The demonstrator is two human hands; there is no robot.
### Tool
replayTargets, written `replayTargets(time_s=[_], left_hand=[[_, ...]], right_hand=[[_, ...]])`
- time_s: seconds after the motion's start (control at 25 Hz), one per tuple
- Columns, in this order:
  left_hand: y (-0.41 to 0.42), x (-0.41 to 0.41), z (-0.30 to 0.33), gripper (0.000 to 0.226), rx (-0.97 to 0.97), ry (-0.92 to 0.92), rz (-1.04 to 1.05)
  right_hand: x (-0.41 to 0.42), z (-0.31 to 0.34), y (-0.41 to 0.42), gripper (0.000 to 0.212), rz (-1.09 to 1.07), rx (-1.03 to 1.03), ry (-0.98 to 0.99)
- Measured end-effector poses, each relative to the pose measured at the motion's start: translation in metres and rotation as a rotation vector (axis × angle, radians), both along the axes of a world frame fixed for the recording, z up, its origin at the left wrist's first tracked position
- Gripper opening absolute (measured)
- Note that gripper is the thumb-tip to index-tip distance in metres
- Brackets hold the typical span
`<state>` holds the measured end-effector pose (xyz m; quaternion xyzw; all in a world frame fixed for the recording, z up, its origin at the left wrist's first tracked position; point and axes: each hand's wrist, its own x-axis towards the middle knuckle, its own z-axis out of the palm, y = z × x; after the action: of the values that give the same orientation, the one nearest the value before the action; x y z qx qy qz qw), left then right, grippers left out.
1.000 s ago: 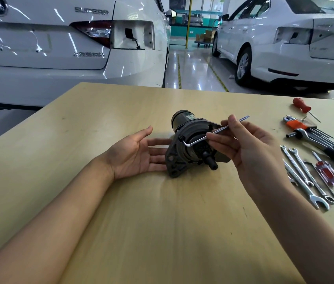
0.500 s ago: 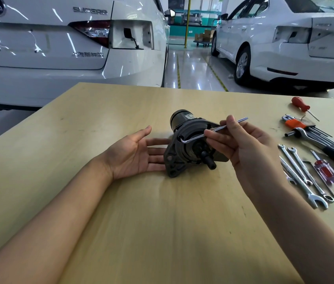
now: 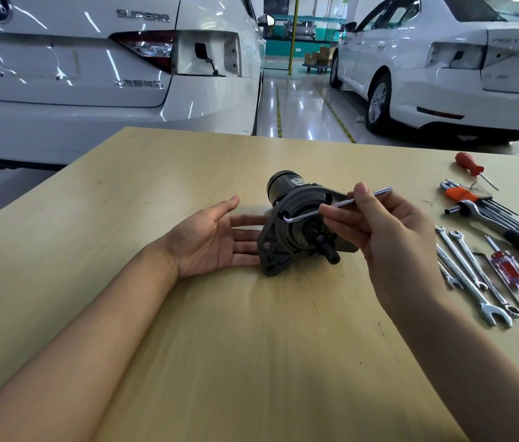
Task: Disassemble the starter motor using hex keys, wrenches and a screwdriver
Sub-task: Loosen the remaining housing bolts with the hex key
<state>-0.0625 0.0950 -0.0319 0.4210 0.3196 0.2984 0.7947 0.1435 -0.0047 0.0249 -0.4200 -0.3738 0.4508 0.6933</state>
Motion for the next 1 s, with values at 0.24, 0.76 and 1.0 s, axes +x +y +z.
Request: replayTargets(time_s=[0.24,0.76,1.0], left_hand=[[0.001,0.0,0.0,0.055,-0.008,0.012,0.019],[0.001,-0.003,-0.002,0.051,-0.032,-0.003,0.044],[-0.001,-0.002,0.0,0.05,0.015,-0.046,0.008]], right_hand=[[-0.012,0.02,0.006,0.006,-0.052,0.125,-0.291],[-0.08,0.024,0.005,0.023,0.312,0.391,-2.044],[-0.041,0.016,0.003,0.009,0.076,0.698,-1.466]])
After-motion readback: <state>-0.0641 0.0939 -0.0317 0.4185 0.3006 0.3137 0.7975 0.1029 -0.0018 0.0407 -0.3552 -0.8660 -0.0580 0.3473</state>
